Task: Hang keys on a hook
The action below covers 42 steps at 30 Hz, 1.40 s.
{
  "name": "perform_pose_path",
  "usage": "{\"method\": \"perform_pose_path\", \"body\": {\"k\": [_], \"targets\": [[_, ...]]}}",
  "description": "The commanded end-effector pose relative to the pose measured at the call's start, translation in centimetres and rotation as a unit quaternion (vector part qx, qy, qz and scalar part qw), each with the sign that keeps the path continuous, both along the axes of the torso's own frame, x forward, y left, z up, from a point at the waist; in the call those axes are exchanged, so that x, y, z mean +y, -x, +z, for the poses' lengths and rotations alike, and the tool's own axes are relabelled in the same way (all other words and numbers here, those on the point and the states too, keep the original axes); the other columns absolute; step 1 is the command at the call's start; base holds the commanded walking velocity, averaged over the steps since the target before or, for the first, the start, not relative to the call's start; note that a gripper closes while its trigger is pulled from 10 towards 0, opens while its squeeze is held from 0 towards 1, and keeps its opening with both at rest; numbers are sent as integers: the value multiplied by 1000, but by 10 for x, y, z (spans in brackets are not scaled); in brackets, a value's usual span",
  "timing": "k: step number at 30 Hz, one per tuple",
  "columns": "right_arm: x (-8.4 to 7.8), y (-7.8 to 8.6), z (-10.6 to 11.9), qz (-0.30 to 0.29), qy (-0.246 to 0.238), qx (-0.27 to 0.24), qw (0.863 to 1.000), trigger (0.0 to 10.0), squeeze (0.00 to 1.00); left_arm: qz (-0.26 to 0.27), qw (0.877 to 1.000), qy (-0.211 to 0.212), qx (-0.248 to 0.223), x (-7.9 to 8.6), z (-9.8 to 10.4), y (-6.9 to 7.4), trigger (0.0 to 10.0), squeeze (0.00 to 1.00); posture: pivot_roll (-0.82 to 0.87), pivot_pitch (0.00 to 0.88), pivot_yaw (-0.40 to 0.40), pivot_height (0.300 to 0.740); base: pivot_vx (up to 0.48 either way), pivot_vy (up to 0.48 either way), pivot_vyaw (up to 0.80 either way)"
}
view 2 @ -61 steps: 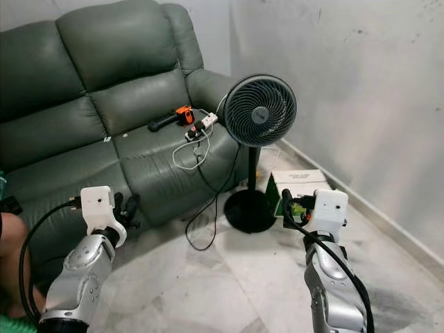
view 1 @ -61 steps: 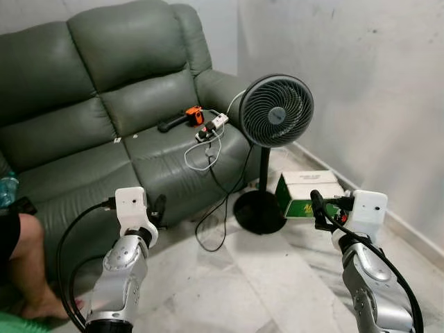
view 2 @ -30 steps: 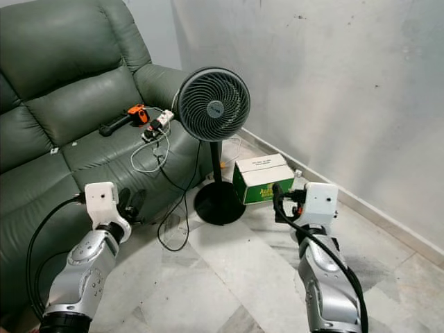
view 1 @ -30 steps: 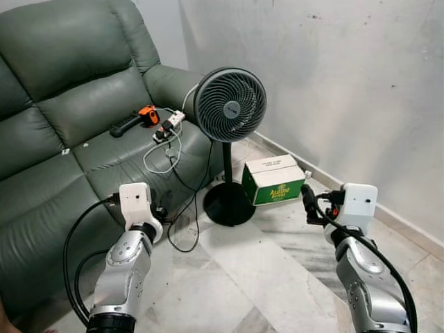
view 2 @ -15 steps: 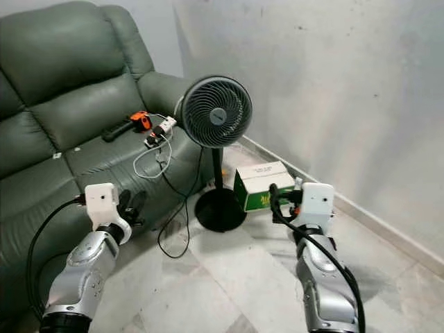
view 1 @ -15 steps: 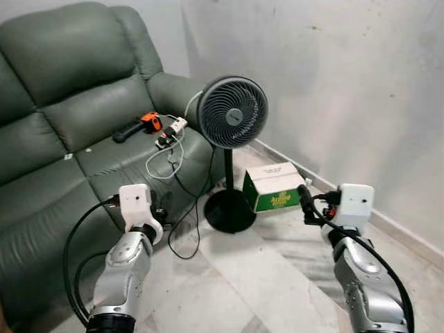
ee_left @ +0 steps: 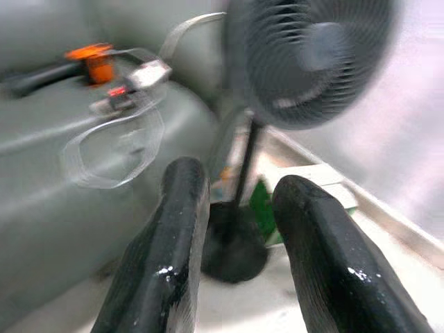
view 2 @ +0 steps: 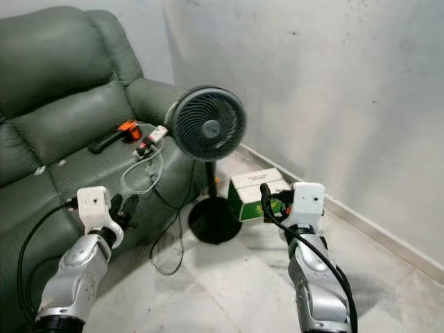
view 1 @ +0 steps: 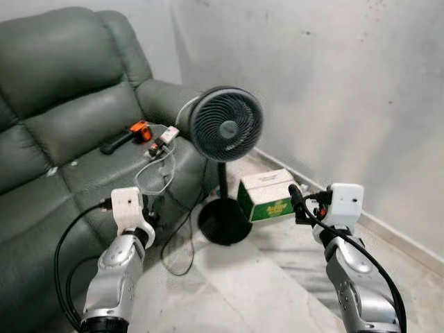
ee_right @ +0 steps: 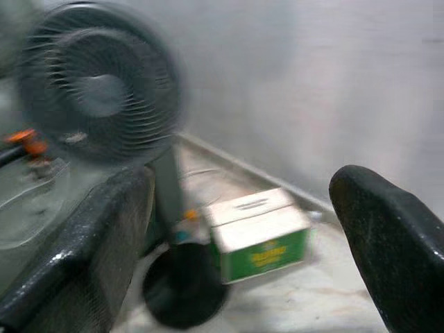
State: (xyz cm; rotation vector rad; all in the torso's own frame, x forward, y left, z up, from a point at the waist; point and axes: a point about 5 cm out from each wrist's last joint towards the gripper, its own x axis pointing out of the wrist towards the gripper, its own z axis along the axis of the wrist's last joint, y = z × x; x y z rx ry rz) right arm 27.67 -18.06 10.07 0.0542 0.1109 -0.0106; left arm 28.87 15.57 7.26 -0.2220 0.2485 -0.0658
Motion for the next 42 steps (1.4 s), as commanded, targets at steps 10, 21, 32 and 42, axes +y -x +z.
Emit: {"method": "perform_pose_path", "body": {"k": [10, 21, 32, 42], "targets": [[-1, -1, 2, -9, -3, -4, 1000, 10000, 0, -14, 1000, -9, 6, -3, 0, 0, 10000, 0, -81, 0, 99, 740, 320, 0, -800], [-1, -2, 2, -8, -3, -6, 1000, 10000, 0, -17, 1000, -6, 12, -5, -3, 0, 10000, 0, -84, 0, 95, 740, 283, 0, -800], [0, -2, 2, -5, -2, -5, 1000, 10000, 0, -21, 1000, -7, 19, -8, -5, 1, 10000, 0, -85, 0, 91, 740, 282, 0, -800], [0, -3, 2, -3, 0, -5, 1000, 10000, 0, -24, 999, -7, 29, -8, -7, 2, 10000, 0, -81, 0, 88, 740, 255, 0, -800]]}}
